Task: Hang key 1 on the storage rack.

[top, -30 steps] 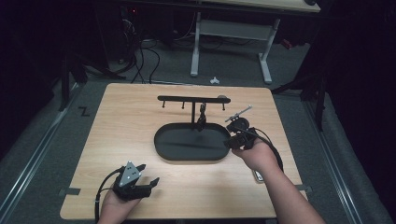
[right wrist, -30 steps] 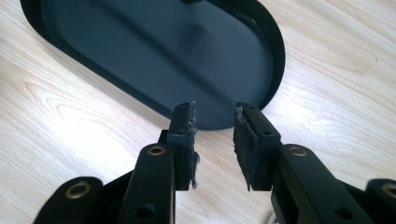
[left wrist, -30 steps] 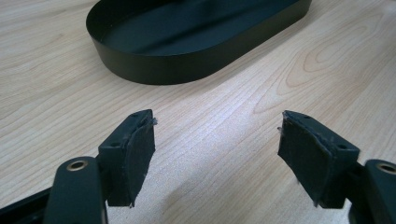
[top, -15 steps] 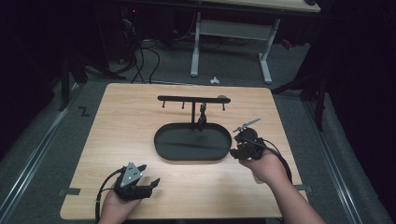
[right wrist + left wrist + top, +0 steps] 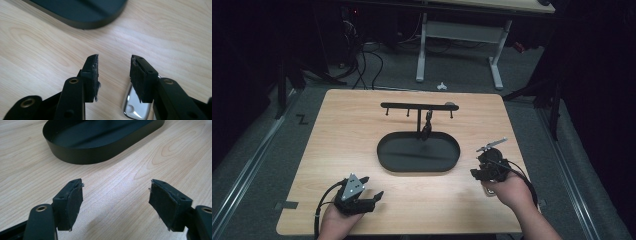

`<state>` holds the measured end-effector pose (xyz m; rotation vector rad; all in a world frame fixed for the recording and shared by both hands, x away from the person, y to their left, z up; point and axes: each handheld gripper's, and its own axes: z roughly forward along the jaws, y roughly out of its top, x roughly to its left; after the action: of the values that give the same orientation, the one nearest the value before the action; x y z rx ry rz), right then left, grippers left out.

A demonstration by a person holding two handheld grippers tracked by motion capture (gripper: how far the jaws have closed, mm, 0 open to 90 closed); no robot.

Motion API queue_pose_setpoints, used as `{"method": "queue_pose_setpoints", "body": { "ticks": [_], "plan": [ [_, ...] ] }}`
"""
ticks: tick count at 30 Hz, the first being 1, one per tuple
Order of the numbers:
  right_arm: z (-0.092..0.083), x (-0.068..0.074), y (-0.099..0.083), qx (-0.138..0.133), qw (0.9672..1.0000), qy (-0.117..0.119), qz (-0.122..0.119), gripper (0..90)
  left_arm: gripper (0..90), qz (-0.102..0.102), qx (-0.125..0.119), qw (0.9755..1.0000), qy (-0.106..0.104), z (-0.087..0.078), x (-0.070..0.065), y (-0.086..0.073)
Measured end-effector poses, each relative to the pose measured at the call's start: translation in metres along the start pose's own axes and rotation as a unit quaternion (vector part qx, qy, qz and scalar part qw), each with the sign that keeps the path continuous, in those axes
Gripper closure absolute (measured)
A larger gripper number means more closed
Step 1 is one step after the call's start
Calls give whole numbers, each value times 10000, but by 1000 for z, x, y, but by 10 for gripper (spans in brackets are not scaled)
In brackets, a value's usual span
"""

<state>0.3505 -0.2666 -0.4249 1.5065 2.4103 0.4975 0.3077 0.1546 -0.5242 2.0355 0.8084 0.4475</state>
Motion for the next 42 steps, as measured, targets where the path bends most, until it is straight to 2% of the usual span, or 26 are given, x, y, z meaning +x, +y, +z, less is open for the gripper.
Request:
{"method": "queue_pose_setpoints", "body": {
  "ticks": [5,9,16,22,27,36,39,42],
  "plan": [
    [9,-16,-13,136,9998,-80,137,593,274,14,34,10000,-5,1,0,0],
    [16,-28,-20,193,9993,-129,282,636,274,12,46,10000,-9,1,0,0],
    [31,-47,-27,414,9976,-283,477,828,274,6,26,10000,14,0,0,0],
    [47,-64,-27,426,9951,-399,792,881,274,-4,36,10000,16,0,1,-1],
    [51,-61,-28,492,9956,-381,703,881,274,-4,40,10000,7,1,2,-1],
    [48,-40,-36,519,9980,-159,334,864,274,39,93,9999,-23,3,0,-1],
    [45,-31,-38,450,9987,-85,211,825,274,33,95,9999,-26,3,0,-1],
    [42,-26,-36,322,9992,-145,168,765,274,34,92,9999,-30,3,0,-1]
  ]
}}
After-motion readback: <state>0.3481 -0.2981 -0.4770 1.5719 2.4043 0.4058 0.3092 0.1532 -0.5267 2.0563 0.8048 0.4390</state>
